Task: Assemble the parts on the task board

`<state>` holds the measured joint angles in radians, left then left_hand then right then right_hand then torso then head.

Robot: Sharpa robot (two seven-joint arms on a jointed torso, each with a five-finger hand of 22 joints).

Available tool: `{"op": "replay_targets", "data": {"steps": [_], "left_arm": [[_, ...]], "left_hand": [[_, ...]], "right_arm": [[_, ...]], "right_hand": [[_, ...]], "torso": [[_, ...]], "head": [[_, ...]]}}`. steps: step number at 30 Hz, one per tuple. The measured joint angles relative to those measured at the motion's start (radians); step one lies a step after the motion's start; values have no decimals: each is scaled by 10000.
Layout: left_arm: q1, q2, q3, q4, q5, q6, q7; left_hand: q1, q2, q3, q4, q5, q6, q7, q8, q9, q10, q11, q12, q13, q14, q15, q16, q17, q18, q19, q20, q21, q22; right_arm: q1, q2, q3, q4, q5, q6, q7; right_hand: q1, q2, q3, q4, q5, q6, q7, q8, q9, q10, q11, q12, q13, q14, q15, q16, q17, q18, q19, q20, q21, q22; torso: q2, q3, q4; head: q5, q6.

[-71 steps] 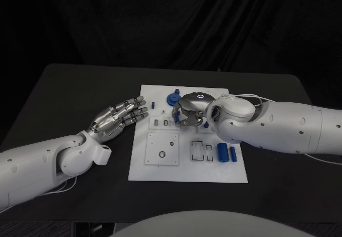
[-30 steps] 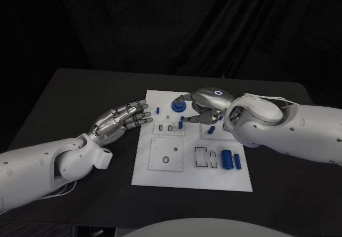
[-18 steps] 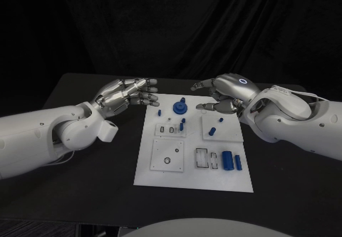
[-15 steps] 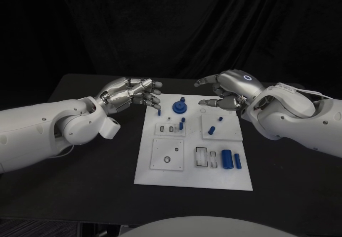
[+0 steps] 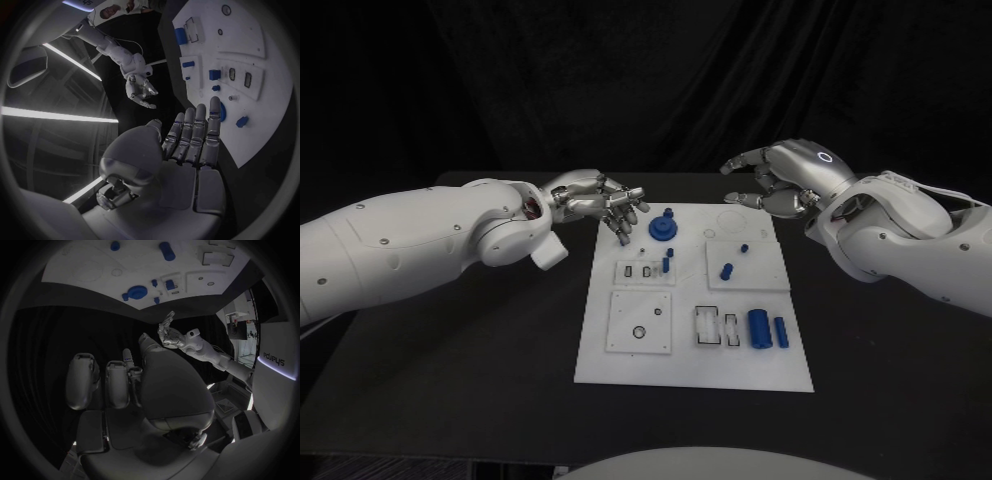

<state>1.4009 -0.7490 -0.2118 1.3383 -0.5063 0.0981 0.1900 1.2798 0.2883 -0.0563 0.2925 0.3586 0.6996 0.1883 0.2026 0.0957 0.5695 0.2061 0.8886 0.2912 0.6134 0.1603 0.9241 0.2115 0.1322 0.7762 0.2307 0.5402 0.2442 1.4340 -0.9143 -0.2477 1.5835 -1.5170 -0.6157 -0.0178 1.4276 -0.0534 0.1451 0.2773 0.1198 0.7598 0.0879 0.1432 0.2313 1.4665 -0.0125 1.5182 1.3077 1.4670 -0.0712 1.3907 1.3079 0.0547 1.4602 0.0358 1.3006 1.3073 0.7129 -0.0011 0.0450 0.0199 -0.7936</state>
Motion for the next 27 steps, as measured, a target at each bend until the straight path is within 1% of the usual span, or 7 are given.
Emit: {"op": "replay_targets", "data": {"steps": [4,7,11,13,17,23,27], "left_arm": [[5,222,2,-186,-540,-36,-145],[5,376,1,-177,-1377,-142,-287],[6,558,1,76,-2816,-265,-680],[6,618,1,234,-3528,-324,-1069],[6,706,1,452,-4505,-434,-2029],[6,861,0,623,-5343,-601,-3416],[6,951,0,763,-6044,-657,-4154]], "left_hand": [[866,-241,111,-111,0,194,17,44,-11,500,-274,-25,207,548,-233,383,185,158,383,-36,372,215],[1592,-601,448,-447,-409,458,50,152,-16,1183,-600,393,631,1314,-566,1031,561,308,935,-190,918,532],[1545,-1163,501,-142,-1328,1017,-164,408,198,2667,-1029,2084,2791,2576,-1043,2654,1827,463,1823,-697,2556,1605],[961,-1184,298,-30,-1637,1237,-241,555,397,3671,-1115,3003,4466,3268,-1151,3360,3041,464,1915,-789,3180,2075],[-662,-1014,-412,-17,-2225,1371,-348,778,856,4885,-1177,4075,6637,4500,-1220,4426,5445,464,1839,-863,4039,2804],[-1216,-997,-855,-56,-2339,1603,-581,1624,2315,7492,-1421,5684,9919,7243,-1462,5914,9972,463,1971,-1055,5128,3774],[-1748,-972,-1108,-55,-2488,1365,-922,3062,4540,8889,-1785,6437,10169,8461,-1817,6337,10943,136,3754,-1381,6829,6317]], "right_arm": [[-20,60,-5,-169,66,-2,6],[-22,77,-5,-251,120,6,10],[-31,117,-5,-383,178,42,11],[-40,156,-5,-436,201,72,14],[-95,200,-2,-559,234,123,29],[-162,212,-5,-707,264,172,46],[-178,222,-6,-747,275,176,60]], "right_hand": [[0,0,0,0,37,27,27,0,-14,0,0,0,0,0,0,0,0,0,0,0,5,0],[0,0,0,0,37,27,26,0,-13,0,0,0,0,0,0,0,-1,0,-1,0,5,1],[42,42,0,0,152,231,42,79,-25,0,0,0,-1,0,0,0,-1,-1,-1,0,5,8],[66,66,0,0,188,259,43,80,-25,0,0,0,-1,0,0,0,-1,0,-1,0,5,8],[66,66,0,0,216,321,34,80,-37,0,0,0,-1,0,0,0,-2,1,-1,0,4,8],[65,65,0,0,235,331,43,80,-37,0,0,0,-1,0,0,0,-2,0,-2,-1,5,6],[38,93,0,0,235,402,46,119,-37,0,0,0,-1,0,0,0,-2,0,-2,0,4,6]], "torso": [[-6,97,-50],[-12,161,-98],[-18,210,-138],[-30,225,-150],[-55,235,-162],[-106,270,-174],[-151,311,-185]], "head": [[2,174],[24,229],[133,251],[195,257],[249,227],[314,54],[314,-86]]}}
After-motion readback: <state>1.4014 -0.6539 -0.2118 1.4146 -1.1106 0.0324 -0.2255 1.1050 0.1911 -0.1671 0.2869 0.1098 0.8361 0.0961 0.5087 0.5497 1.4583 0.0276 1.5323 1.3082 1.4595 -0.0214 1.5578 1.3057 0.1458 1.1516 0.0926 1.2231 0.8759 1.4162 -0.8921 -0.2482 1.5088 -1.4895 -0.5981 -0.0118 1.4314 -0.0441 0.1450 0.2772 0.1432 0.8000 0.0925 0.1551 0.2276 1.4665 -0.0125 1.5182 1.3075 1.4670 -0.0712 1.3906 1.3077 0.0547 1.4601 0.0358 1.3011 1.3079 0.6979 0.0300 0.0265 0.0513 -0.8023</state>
